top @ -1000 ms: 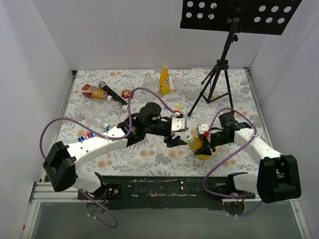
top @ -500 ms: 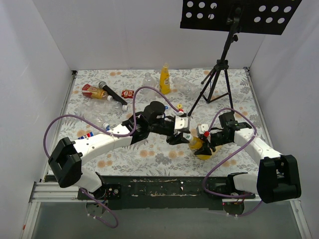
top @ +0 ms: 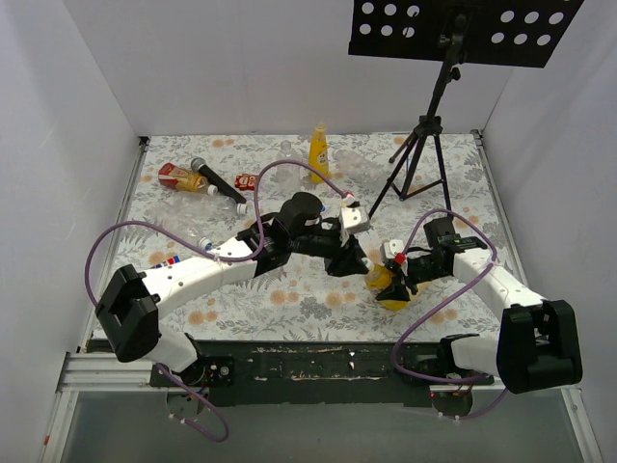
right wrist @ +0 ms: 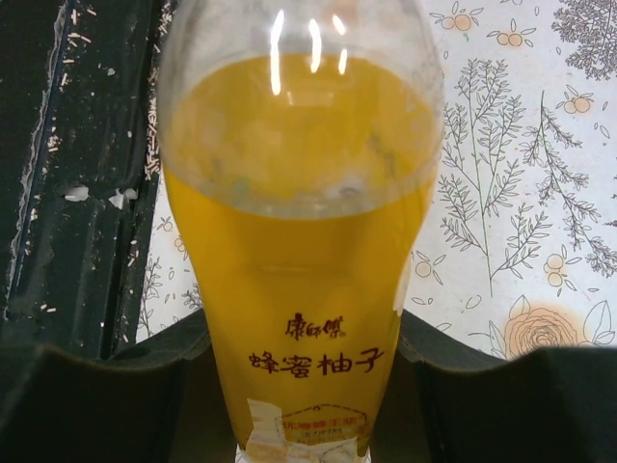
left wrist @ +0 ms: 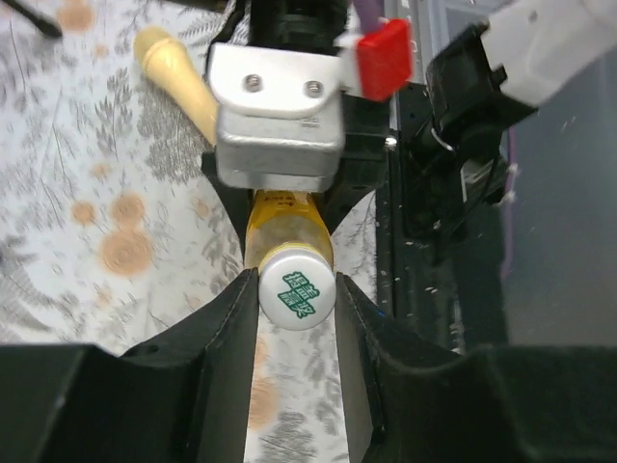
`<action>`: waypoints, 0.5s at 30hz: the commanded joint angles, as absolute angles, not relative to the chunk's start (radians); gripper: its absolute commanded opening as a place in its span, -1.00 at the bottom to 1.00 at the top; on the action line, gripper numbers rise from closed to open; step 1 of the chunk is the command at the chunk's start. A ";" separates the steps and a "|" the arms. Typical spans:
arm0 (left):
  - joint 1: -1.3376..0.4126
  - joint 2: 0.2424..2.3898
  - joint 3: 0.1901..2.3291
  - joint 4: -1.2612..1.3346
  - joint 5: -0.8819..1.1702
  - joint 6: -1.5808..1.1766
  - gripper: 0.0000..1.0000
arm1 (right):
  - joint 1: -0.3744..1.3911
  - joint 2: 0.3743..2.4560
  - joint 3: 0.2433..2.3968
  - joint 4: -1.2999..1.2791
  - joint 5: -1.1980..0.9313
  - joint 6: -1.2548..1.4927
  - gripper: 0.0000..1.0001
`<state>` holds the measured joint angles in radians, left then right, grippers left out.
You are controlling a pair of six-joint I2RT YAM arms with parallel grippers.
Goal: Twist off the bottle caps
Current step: Unscrew the bottle cap from the plastic bottle.
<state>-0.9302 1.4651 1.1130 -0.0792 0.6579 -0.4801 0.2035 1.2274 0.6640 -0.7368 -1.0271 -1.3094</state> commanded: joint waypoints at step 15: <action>-1.124 1.494 1.325 -0.449 -0.113 -1.491 -1.00 | 0.201 1.216 0.693 -0.719 -1.072 -1.318 -0.97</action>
